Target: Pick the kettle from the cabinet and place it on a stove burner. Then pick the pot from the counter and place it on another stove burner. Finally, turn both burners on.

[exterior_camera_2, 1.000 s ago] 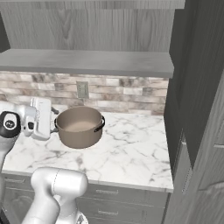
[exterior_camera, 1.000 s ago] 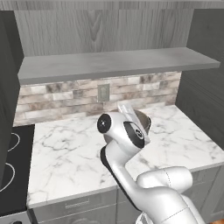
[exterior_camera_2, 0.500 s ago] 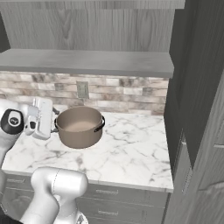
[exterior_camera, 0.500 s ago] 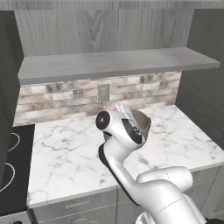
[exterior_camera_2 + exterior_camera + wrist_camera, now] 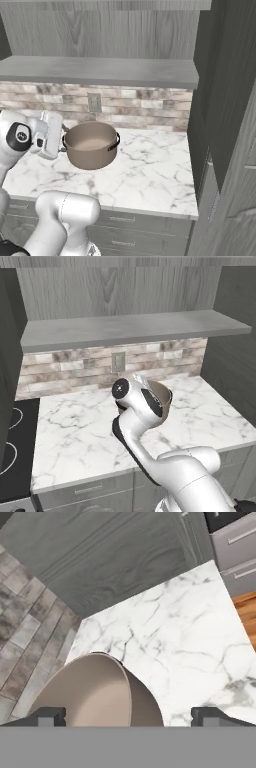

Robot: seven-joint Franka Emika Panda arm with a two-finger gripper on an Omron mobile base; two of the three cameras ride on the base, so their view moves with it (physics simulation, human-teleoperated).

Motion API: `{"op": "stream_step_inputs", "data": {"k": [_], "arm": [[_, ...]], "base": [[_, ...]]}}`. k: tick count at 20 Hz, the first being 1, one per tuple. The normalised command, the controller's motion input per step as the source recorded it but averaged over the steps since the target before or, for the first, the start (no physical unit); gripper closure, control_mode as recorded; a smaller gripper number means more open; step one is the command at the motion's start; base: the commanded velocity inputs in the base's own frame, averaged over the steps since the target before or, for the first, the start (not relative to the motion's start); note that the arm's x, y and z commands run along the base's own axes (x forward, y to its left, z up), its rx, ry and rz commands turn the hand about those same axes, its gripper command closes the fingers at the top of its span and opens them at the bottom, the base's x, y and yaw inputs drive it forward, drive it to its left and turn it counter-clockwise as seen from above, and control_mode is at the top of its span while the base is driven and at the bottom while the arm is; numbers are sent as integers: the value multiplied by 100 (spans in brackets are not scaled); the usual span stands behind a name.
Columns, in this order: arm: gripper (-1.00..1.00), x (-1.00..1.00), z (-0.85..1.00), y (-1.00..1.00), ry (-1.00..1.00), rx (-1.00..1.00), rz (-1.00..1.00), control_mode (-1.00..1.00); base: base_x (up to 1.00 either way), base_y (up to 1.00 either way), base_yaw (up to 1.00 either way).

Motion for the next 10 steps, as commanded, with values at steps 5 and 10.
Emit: {"op": "stream_step_inputs", "data": {"k": [5, 10], "arm": [[-100, 10, -11, 2, 0, 11, 0, -100], [-100, 7, -12, 2, 0, 11, -1, -100]], "base": [[0, 0, 0], [0, 0, 0]]}}
